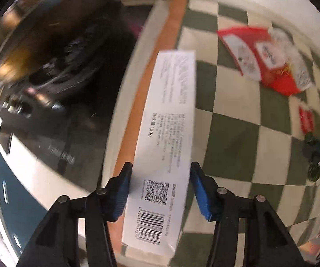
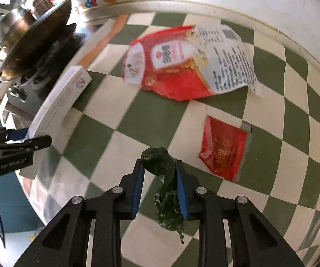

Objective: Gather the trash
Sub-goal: 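Grasp the white printed box with the left tool while the right tool grasps the green pepper, then carry the box and pepper to the white bin and open both tools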

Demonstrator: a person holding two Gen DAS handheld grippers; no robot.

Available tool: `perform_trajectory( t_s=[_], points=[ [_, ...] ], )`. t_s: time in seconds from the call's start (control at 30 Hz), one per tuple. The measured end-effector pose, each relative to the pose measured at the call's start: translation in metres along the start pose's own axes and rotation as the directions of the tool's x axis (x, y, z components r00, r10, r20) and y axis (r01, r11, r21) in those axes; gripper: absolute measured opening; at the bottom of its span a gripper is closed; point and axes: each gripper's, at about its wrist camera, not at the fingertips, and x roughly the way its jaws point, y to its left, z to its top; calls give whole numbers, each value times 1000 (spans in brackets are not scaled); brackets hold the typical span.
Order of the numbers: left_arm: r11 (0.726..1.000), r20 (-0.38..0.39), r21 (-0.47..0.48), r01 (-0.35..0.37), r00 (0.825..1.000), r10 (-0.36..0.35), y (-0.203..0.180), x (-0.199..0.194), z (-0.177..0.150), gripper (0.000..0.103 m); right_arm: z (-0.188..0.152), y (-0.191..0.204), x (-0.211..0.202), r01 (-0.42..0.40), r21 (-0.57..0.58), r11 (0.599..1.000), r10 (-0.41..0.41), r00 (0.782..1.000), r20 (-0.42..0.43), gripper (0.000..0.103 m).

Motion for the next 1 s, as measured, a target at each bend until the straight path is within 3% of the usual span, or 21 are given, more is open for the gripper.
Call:
perform_trajectory(
  t_s=[0.2, 0.33, 0.5, 0.63, 0.77, 0.9, 0.93, 1.0],
  points=[
    [983, 101, -172, 65, 994, -48, 26, -54, -52, 47, -8, 40, -33, -76, -54, 996, 77, 997, 24, 28],
    [952, 150, -291, 97, 987, -55, 54, -79, -95, 46, -17, 91, -42, -133, -123, 983, 137, 990, 30, 28],
    [887, 187, -443, 126, 981, -46, 111, -99, -166, 46, -37, 162, -51, -234, -208, 950, 239, 971, -1, 28],
    [813, 172, -568, 128, 984, -35, 159, -102, -238, 46, -65, 229, -46, -322, -282, 904, 316, 946, -66, 27],
    [730, 115, -674, 111, 992, -45, 201, -79, -316, 46, -102, 297, -22, -381, -362, 851, 350, 925, -151, 27],
    [639, 56, -759, 126, 990, -128, 230, -22, -382, 46, -152, 358, 32, -413, -420, 808, 335, 909, -249, 27],
    [595, 42, -792, 135, 985, -167, 239, 6, -404, 46, -165, 370, 51, -411, -434, 802, 322, 909, -266, 27],
    [542, 21, -828, 147, 973, -232, 248, 55, -430, 46, -195, 392, 97, -397, -464, 792, 282, 912, -298, 27]
  ],
)
